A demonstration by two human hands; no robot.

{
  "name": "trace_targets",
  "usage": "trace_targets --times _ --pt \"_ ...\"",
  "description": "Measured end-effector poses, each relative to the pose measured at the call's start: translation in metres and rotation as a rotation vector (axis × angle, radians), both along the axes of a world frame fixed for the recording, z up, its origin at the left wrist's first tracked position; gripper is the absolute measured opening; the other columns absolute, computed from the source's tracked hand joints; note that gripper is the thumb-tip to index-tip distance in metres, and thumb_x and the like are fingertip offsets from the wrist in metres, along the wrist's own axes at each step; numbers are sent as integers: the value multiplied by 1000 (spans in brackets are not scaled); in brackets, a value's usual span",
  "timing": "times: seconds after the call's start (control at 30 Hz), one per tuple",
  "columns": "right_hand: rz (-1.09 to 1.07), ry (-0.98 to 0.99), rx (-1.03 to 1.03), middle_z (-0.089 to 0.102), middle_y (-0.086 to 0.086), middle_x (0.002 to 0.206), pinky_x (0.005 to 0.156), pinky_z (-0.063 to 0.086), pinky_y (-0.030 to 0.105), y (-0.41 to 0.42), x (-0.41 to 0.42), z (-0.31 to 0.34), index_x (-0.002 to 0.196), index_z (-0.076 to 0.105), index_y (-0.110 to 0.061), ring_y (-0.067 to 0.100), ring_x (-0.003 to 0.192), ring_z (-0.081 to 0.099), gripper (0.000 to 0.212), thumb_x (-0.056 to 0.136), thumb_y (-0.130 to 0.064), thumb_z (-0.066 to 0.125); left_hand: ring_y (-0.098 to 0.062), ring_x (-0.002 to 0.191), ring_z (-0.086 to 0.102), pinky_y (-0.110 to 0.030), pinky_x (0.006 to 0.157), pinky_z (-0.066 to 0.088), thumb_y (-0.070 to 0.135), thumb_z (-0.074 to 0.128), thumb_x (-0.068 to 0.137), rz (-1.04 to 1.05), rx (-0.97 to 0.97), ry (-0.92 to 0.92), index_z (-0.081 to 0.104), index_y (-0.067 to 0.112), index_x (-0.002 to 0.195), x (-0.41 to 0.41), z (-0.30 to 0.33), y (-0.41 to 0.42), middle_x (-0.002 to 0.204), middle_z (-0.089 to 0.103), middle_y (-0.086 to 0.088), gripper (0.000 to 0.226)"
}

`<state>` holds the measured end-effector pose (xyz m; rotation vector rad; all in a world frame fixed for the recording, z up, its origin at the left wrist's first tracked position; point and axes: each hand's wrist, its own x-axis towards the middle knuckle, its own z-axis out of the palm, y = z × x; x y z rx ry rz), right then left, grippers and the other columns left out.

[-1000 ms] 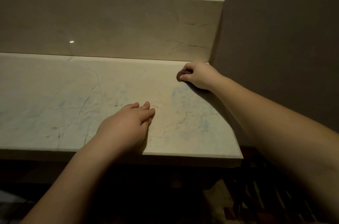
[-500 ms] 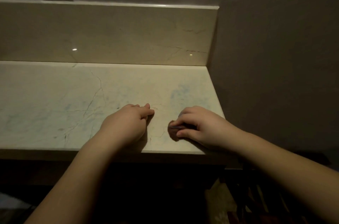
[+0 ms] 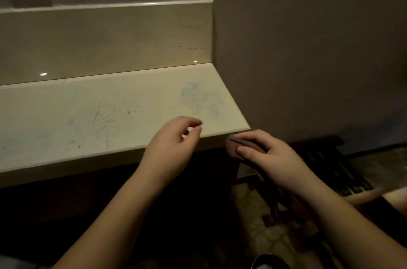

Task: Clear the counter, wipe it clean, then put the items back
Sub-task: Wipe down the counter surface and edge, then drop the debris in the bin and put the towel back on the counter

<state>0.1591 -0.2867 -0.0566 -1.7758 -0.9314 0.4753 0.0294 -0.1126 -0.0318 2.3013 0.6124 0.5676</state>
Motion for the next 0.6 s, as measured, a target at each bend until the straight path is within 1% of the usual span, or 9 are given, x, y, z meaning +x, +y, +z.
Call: trace_targets --times 0.07,0.1,0.17,0.27,0.37,0.43,0.47,0.53,0.6 --pt "-137 175 79 70 -19 101 76 50 9 -16 -18 -5 107 67 -35 -6 92 64 21 91 -23 62 6 88 59 -15 77 48 32 57 93 -60 -202 -86 65 34 108 -11 -8 -35 98 65 20 16" --pt "-186 235 100 71 -19 98 71 51 9 -23 -25 -8 107 66 -35 -6 89 65 20 92 -23 59 7 86 60 -13 75 49 33 59 92 -89 -313 -84 64 37 108 -14 -14 -51 96 66 18 17" --pt "-248 341 124 71 -21 91 61 49 8 -36 -38 -14 107 64 -35 -5 83 67 21 96 -21 54 10 84 61 -9 68 50 38 62 89 -159 -510 -26 58 41 112 -15 -28 -79 98 66 16 23" --pt "-310 458 137 71 -18 90 56 47 7 -55 -51 -25 108 63 -35 -6 78 67 27 98 -15 48 8 90 64 -13 71 52 37 69 84 -264 -764 9 52 42 114 -11 -48 -114 104 67 16 35" --pt "-376 528 152 69 -12 105 65 51 12 -72 -58 -37 112 62 -36 -3 87 68 29 99 -17 45 2 94 67 -24 80 56 30 73 82 -289 -876 12 52 42 112 -7 -63 -136 105 68 14 39" --pt "-386 650 229 71 -5 110 75 54 24 -83 -61 -44 115 63 -34 8 96 69 30 100 -20 41 -1 90 68 -28 80 58 26 71 85 -285 -883 27 54 39 112 -2 -70 -146 102 69 13 35" --pt "-393 735 300 71 -1 110 77 55 29 -89 -61 -47 117 62 -31 13 99 69 31 101 -20 38 -3 89 69 -30 80 58 24 69 87 -286 -902 29 55 35 114 1 -72 -151 102 69 11 32" --pt "-401 884 442 71 8 111 75 57 34 -103 -61 -53 120 60 -24 22 102 69 34 101 -16 33 -10 88 70 -30 74 59 17 65 90 -270 -1003 6 59 27 113 9 -77 -159 98 71 6 26" --pt "-418 904 493 67 12 119 83 54 38 -118 -58 -61 123 59 -22 26 108 65 40 97 -5 33 -12 84 71 -23 62 55 11 62 91 -246 -1072 -21 59 21 112 19 -80 -167 91 73 5 23"
